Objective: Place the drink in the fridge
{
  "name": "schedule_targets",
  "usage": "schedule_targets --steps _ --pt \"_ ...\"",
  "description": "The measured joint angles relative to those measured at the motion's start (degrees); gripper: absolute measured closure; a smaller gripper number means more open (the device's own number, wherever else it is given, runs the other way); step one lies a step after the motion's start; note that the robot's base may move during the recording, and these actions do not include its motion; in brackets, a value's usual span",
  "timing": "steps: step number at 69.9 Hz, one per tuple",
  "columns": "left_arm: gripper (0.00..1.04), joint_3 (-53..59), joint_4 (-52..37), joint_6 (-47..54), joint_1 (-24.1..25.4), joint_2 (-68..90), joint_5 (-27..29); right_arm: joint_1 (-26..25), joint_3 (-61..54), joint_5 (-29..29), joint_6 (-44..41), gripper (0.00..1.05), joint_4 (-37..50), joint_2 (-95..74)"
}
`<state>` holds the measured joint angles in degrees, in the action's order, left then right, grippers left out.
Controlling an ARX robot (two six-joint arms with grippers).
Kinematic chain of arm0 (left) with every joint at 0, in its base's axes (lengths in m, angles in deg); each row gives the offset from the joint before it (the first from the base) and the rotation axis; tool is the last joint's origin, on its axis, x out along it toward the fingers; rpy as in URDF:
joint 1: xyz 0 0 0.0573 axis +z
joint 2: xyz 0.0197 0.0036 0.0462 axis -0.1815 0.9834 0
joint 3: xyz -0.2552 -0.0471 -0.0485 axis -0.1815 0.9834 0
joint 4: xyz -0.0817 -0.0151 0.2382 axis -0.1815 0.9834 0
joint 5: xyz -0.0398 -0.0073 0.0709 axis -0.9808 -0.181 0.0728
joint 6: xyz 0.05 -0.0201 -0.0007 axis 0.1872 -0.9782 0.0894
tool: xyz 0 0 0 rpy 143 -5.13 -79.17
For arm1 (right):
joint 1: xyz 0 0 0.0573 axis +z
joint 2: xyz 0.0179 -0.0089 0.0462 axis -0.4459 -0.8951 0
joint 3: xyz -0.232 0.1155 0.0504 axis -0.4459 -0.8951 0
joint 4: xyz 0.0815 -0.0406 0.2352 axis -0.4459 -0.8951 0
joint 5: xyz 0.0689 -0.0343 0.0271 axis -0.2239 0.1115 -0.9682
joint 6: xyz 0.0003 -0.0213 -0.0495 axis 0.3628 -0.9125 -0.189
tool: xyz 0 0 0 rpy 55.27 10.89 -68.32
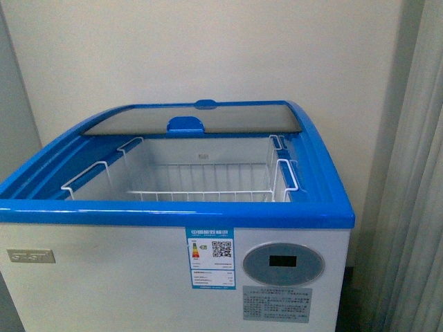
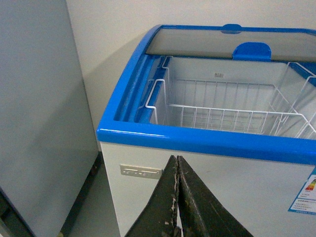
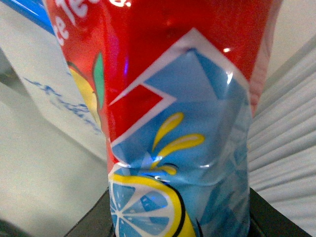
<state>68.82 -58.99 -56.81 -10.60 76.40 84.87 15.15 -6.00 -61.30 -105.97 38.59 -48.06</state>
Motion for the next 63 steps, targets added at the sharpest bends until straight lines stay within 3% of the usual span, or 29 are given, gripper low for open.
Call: schedule_targets --steps 14,20,35,52,63 --pt "1.02 4.81 0.83 -0.09 0.0 -5.7 -0.02 8.24 10.49 8.2 -15.93 0.65 6.54 -19.78" --pt "1.02 7.21 2.43 -0.11 0.0 -9.68 -0.02 14.95 18.32 11.89 -24.2 0.65 10.27 -30.1" --pt "1.02 10.53 6.49 -0.09 0.0 -16.92 0.0 23.89 28.26 17.97 -33.4 0.65 13.64 -41.68" --pt "1.02 14.43 7.21 -0.09 0.0 -21.86 0.0 30.34 35.45 22.23 -34.64 0.65 14.91 -53.29" --pt "1.02 15.17 14.23 -0.11 0.0 -29.75 0.0 32.52 47.15 23.65 -34.6 0.65 13.86 -64.83"
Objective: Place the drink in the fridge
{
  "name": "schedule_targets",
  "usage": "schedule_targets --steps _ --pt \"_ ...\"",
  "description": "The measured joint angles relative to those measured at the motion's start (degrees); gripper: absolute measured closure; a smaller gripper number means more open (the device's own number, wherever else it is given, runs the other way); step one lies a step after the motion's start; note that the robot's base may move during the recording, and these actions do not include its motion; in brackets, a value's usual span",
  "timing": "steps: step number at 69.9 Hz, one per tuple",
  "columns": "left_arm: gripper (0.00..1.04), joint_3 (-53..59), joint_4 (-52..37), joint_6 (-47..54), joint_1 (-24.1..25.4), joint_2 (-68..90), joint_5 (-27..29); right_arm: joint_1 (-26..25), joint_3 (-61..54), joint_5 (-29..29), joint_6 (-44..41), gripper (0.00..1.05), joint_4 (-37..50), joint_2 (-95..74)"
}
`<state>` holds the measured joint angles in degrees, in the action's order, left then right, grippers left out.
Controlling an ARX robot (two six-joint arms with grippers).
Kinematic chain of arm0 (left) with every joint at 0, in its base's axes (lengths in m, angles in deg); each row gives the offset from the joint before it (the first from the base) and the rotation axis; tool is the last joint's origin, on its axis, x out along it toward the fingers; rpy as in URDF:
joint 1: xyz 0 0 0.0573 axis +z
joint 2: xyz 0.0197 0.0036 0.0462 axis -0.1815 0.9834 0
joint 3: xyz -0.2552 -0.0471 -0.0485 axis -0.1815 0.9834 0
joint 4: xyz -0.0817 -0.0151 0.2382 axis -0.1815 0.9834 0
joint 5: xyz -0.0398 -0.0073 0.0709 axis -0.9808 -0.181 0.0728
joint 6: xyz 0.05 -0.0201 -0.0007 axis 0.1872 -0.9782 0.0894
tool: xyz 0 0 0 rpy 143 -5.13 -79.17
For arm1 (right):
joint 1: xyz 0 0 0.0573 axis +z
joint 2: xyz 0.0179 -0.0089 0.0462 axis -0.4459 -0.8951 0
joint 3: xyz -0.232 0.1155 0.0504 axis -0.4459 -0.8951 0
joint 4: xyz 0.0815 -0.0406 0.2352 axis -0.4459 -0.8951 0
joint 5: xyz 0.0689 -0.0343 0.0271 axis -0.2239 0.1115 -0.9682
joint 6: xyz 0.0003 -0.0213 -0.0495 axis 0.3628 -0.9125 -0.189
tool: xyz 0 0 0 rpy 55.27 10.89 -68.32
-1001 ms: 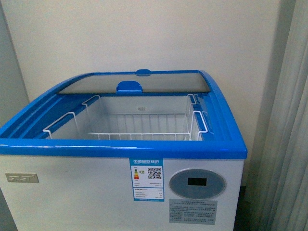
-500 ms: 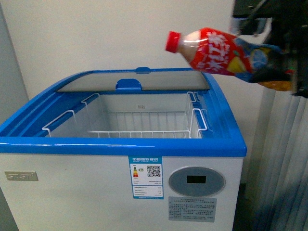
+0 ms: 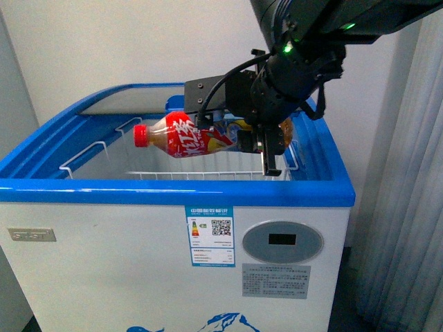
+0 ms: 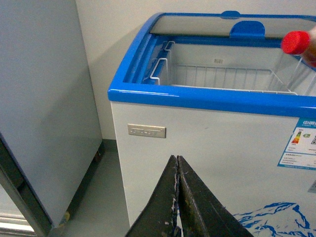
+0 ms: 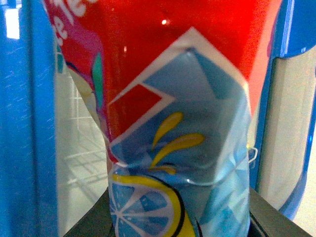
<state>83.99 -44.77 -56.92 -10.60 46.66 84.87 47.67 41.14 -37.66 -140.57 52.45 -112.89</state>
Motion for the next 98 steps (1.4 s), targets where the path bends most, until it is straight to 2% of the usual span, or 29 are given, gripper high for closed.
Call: schedule_targets --steps 11,16,41,44,62,65,69,73,77,87,94,98 --pt "1.02 0.02 6.1 0.0 0.0 -6.62 0.0 0.11 12.04 1.09 0.66 0.65 -3.93 -8.5" --pt "1.02 0.02 8.26 0.0 0.0 -8.96 0.0 0.11 14.16 1.27 0.63 0.65 -4.44 -10.34" --pt "1.02 0.02 17.2 0.0 0.0 -18.16 0.0 0.37 16.68 2.93 0.87 0.65 -3.28 -14.43" --pt "1.02 0.02 18.47 0.0 0.0 -19.43 0.0 0.39 16.68 2.91 0.92 0.53 -3.26 -14.43" --pt "1.02 0.02 22.82 0.0 0.0 -23.78 0.0 0.42 15.45 1.11 1.4 0.11 -2.62 -12.63" --pt "1.02 0.02 23.39 0.0 0.0 -24.39 0.0 0.42 15.12 0.68 1.97 0.06 -2.51 -11.69" --pt "1.02 0.02 24.2 0.0 0.0 -25.2 0.0 0.42 14.62 0.24 3.28 0.08 -2.08 -10.08" --pt "1.02 0.02 25.22 0.0 0.0 -26.16 -0.02 0.31 13.9 0.11 6.03 0.08 -1.64 -7.8" --pt "1.02 0.02 33.29 0.0 0.0 -32.33 0.0 -0.17 10.99 0.37 12.9 0.08 0.9 -3.43" --pt "1.02 0.02 34.95 0.0 0.0 -35.56 0.0 -3.04 -0.39 1.25 28.65 0.08 2.86 9.9" --pt "1.02 0.02 35.01 0.0 0.0 -35.71 0.0 -8.63 -16.5 -0.22 48.74 0.08 -2.21 27.43" --pt "1.02 0.02 35.04 0.0 0.0 -35.71 0.0 -11.37 -23.47 -3.15 56.02 0.08 -5.92 34.95"
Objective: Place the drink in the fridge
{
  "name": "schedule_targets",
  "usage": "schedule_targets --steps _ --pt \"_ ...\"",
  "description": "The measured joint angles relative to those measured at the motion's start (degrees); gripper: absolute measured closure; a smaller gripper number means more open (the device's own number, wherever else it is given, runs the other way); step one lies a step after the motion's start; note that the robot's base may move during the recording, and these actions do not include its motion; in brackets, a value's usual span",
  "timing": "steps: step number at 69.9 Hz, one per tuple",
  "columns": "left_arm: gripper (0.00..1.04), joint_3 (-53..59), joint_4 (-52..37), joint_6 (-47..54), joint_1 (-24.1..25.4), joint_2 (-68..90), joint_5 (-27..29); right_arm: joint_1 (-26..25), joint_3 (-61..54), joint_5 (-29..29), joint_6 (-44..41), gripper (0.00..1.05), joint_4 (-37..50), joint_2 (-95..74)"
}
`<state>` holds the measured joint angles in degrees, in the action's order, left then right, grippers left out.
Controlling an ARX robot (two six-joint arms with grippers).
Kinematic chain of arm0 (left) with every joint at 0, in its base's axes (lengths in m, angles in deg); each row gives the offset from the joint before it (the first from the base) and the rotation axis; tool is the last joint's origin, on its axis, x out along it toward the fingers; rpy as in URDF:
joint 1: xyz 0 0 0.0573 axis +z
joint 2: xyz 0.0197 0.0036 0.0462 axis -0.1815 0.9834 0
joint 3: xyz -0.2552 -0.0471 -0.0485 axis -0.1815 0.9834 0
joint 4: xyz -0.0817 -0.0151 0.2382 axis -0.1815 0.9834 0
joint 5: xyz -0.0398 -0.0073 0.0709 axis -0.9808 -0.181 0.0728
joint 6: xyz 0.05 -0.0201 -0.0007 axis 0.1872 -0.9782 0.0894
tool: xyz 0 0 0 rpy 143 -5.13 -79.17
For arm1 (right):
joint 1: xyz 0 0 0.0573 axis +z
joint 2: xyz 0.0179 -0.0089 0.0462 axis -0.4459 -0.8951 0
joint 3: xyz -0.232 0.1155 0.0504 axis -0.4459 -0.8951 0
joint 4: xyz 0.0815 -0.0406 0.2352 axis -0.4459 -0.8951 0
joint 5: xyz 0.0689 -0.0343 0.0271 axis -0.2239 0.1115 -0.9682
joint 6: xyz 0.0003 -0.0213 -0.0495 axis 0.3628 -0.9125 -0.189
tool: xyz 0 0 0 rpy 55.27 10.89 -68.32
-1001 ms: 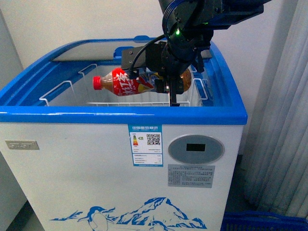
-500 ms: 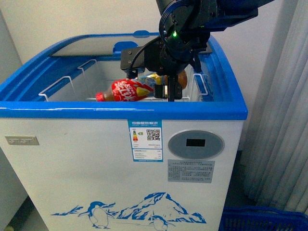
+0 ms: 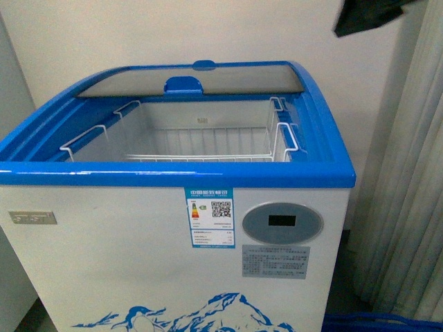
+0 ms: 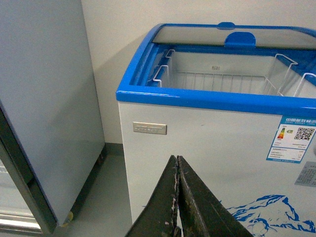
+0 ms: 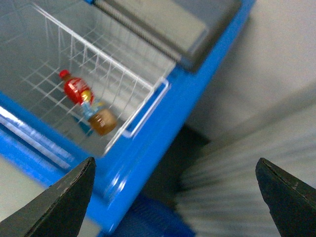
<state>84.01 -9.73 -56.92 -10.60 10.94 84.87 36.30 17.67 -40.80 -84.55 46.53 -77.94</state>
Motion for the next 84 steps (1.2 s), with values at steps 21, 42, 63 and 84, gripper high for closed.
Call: schedule_targets --steps 21,42,63,84 --pt "1.02 0.0 0.02 0.0 0.0 0.0 -0.02 -9.79 -46.25 0.11 18.21 0.36 24.0 47.93" --pt "1.02 0.0 0.07 0.0 0.0 -0.11 -0.04 -9.79 -67.67 -0.13 18.88 0.89 30.56 64.19" --pt "1.02 0.0 0.07 0.0 0.0 -0.11 0.0 -9.79 -74.82 -0.26 19.04 1.02 32.3 70.6" --pt "1.02 0.0 0.07 0.0 0.0 -0.11 0.0 -9.79 -78.99 -0.15 19.04 1.02 31.69 75.45"
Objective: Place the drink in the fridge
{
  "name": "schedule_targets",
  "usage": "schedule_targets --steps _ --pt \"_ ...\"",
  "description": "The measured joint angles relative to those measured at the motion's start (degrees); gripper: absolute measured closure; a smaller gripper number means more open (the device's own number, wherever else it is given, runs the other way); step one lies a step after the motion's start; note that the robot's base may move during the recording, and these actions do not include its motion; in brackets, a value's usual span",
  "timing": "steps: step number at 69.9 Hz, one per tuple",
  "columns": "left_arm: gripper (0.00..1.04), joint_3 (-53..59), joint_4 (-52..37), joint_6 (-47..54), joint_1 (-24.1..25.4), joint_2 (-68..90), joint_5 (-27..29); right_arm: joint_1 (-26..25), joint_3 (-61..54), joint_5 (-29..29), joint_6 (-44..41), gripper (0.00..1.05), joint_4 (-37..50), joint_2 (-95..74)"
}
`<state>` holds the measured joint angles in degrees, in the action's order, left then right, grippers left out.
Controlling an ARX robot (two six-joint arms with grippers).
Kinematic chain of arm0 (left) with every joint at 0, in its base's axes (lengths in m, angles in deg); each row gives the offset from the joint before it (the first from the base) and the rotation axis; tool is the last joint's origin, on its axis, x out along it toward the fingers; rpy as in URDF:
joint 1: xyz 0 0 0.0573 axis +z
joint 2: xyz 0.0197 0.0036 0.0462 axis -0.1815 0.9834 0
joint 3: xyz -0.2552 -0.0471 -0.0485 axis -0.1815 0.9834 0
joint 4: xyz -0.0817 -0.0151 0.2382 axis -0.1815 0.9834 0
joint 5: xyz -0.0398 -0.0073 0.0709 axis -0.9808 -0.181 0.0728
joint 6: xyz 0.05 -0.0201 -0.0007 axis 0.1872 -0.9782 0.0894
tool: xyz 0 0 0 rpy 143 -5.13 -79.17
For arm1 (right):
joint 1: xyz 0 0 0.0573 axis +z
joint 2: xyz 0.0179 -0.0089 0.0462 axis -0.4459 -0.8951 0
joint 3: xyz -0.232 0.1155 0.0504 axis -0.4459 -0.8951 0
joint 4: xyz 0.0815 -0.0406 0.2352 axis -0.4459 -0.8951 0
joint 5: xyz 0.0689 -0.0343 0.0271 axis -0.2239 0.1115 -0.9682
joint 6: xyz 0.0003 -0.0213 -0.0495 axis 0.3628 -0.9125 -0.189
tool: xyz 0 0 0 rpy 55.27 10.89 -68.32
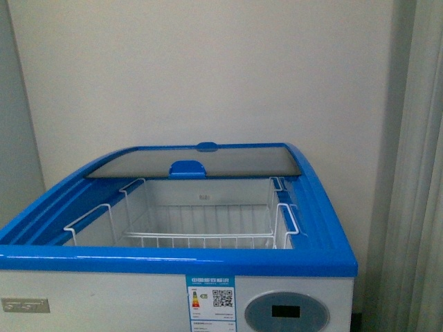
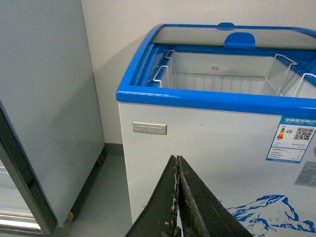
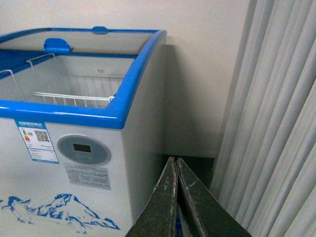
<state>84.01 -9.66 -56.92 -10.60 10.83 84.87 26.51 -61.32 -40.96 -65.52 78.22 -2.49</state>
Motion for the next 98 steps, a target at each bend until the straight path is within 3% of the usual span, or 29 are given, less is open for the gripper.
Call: schedule_targets --steps 13,20,46,51,85,90,98 --pt "1.02 0.0 0.0 0.0 0.0 0.0 0.0 0.0 -1.36 0.0 0.0 1.02 -1.11 2.49" --pt "1.02 0.0 0.0 0.0 0.0 0.0 0.04 0.0 -2.21 0.09 0.0 1.02 -8.55 9.35" --pt "1.02 0.0 0.02 -0.02 0.0 0.0 0.0 0.0 -3.82 0.0 0.02 1.02 -8.74 13.11" --pt "1.02 0.0 0.02 -0.07 0.0 0.0 0.0 0.0 -3.82 -0.02 0.02 0.92 -8.74 13.14" --pt "0.16 0.0 0.02 -0.13 0.0 0.0 0.0 0.0 -3.82 0.0 0.02 0.08 -8.74 13.16" --pt "0.07 0.0 0.02 -0.11 0.0 0.0 0.0 0.0 -3.82 0.0 0.07 0.08 -8.74 13.16" --pt "0.08 0.0 0.02 -0.13 0.0 0.0 0.0 0.0 -3.82 0.0 0.07 0.08 -8.74 13.16"
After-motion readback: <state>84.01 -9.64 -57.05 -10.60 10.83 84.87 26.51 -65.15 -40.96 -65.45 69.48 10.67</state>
